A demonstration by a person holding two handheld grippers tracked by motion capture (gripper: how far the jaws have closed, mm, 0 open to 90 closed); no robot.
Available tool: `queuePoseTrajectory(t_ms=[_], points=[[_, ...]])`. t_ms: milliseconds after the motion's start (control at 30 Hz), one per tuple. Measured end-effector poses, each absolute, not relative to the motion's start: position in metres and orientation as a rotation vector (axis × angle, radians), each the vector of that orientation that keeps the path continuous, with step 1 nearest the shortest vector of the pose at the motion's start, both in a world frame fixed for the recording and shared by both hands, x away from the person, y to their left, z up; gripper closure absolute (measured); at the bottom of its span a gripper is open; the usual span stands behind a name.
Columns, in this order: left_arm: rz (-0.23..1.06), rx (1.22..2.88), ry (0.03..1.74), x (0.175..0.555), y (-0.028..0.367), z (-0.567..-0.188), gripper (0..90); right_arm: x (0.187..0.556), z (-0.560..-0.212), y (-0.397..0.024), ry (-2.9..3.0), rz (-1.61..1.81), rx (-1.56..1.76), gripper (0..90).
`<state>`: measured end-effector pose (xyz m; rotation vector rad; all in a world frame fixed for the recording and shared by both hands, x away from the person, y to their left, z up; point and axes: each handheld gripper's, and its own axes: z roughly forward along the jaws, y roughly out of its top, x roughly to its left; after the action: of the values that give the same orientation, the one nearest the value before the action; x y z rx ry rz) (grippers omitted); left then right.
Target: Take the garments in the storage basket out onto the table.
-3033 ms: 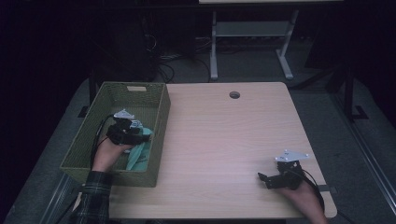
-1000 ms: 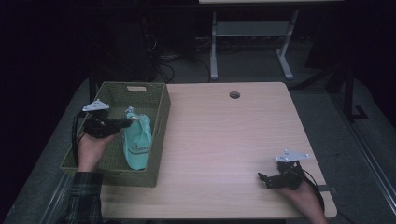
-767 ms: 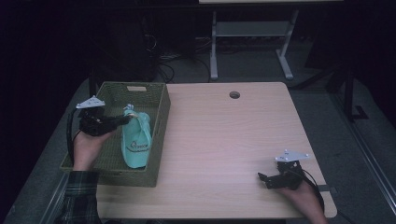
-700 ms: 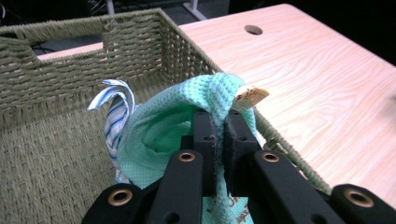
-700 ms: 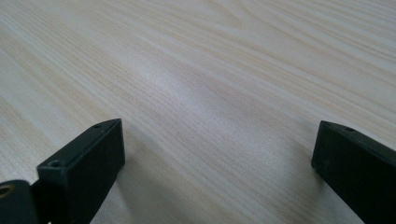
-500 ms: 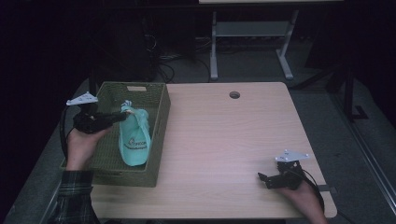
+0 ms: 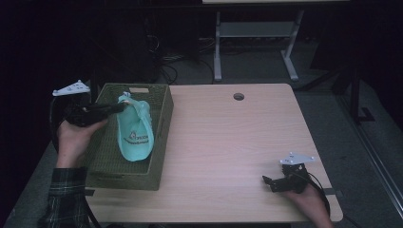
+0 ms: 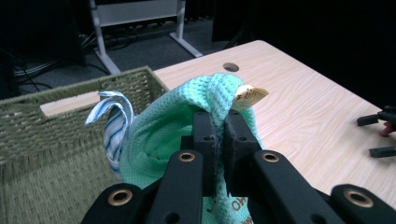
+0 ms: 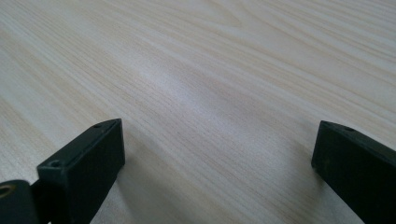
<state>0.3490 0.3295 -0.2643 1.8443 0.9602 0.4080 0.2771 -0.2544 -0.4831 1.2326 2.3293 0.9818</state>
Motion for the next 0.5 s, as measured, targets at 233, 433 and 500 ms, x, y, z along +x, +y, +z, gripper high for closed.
queuePoseTrajectory(t_ms=[233, 433, 500], points=[[0.407, 1.840, 0.920, 0.348, 0.322, -0.249, 84.8, 0.277, -0.483, -0.254, 2.329, 0.982, 1.232, 2.0], [0.409, 1.843, 0.881, 0.347, 0.312, -0.239, 84.8, 0.277, -0.483, -0.254, 2.330, 0.981, 1.233, 2.0], [0.405, 1.843, 0.870, 0.347, 0.309, -0.236, 84.8, 0.277, -0.483, -0.254, 2.330, 0.982, 1.232, 2.0]])
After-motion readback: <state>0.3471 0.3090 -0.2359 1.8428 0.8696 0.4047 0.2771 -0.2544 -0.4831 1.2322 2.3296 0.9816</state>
